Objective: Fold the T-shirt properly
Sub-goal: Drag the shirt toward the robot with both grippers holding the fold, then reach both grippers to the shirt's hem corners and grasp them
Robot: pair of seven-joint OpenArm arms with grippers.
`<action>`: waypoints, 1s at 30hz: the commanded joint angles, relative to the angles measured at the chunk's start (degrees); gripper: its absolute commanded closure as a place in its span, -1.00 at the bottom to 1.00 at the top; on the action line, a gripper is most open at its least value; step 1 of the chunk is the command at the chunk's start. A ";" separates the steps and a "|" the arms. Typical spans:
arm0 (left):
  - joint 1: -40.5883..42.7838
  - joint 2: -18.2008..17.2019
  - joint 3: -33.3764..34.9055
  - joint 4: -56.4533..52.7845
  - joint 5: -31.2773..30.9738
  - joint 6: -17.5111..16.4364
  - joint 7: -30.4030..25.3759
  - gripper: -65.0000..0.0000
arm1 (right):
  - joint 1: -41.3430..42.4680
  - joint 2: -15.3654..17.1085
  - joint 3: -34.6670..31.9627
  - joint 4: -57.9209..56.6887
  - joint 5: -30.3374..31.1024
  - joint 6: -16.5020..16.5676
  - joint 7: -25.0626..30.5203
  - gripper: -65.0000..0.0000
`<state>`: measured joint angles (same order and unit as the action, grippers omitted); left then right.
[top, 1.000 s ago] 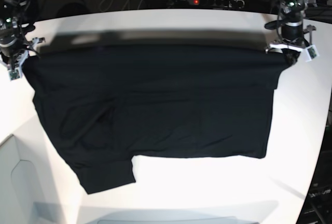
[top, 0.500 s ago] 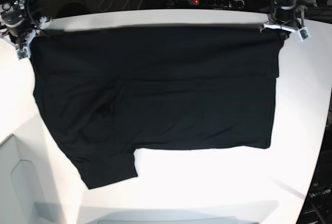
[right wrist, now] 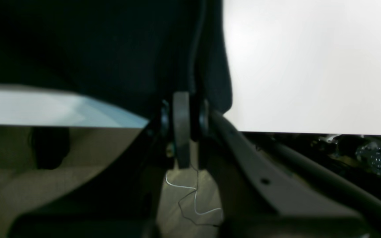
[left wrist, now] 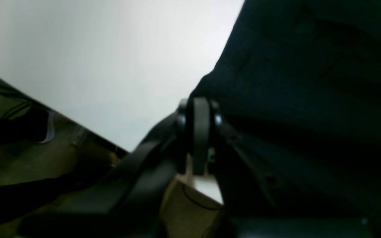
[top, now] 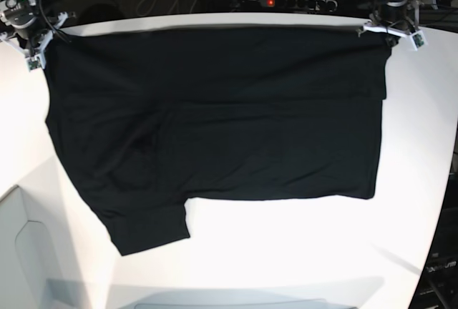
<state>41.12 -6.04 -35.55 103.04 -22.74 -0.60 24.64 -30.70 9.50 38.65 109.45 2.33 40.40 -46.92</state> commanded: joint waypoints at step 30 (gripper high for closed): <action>-1.26 -0.59 -5.28 9.26 0.02 0.56 -1.22 -0.05 | 9.20 1.01 9.74 1.01 0.27 -0.40 0.54 0.20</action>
<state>39.75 -5.89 -40.18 111.04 -22.85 -0.23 25.17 -21.69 9.45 48.16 109.58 2.07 40.29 -47.51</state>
